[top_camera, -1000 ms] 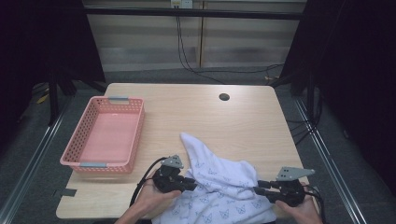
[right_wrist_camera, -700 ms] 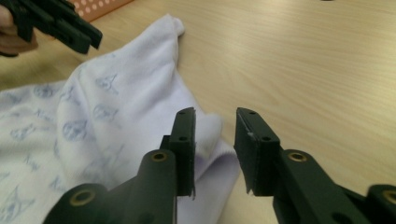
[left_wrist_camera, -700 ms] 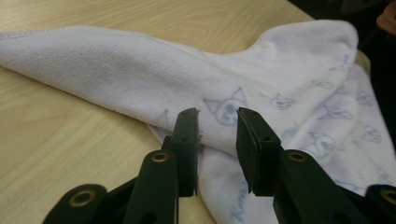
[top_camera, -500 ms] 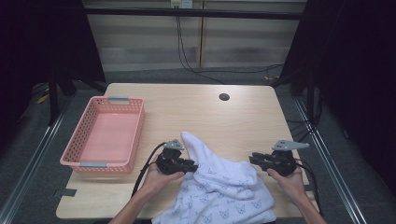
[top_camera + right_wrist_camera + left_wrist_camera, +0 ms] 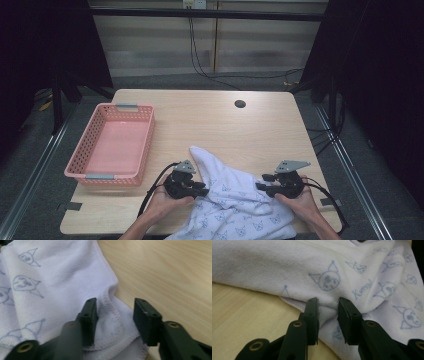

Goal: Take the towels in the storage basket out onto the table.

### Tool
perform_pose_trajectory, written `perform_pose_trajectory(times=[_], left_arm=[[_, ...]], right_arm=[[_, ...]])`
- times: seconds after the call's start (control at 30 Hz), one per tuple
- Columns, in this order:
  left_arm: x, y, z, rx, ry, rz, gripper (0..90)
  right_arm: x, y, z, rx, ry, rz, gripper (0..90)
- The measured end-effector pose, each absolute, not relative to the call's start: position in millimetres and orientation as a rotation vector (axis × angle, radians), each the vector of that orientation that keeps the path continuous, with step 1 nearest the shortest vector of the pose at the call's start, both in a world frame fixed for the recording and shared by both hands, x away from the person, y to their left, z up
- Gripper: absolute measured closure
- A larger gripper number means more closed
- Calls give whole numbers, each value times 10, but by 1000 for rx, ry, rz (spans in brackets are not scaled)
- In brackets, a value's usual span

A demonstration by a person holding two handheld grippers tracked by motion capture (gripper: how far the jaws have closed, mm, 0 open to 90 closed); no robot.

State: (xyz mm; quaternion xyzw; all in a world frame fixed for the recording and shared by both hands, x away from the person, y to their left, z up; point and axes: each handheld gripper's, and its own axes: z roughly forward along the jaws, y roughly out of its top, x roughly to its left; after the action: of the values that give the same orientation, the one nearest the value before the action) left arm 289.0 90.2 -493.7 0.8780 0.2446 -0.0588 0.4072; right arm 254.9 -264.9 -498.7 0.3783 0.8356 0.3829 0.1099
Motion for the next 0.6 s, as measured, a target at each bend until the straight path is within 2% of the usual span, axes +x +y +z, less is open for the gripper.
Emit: perform_pose_trajectory(times=[0.07,0.1,0.13,0.4,0.6], left_arm=[[2888,900,-4937,2216,623,-151,700],[2889,901,-4937,2214,624,-150,700],[2884,907,-4932,2224,614,-147,703],[2865,912,-4940,2217,604,-147,695],[2755,892,-4936,2245,566,-166,668]], right_arm=[[2542,-2606,-4971,1065,2475,1152,809],[2542,-2606,-4971,1065,2475,1152,809],[2553,-2615,-4938,1091,2446,1181,857],[2592,-2908,-4723,1218,2249,1270,866],[2691,-3151,-4750,1296,2169,1171,865]])
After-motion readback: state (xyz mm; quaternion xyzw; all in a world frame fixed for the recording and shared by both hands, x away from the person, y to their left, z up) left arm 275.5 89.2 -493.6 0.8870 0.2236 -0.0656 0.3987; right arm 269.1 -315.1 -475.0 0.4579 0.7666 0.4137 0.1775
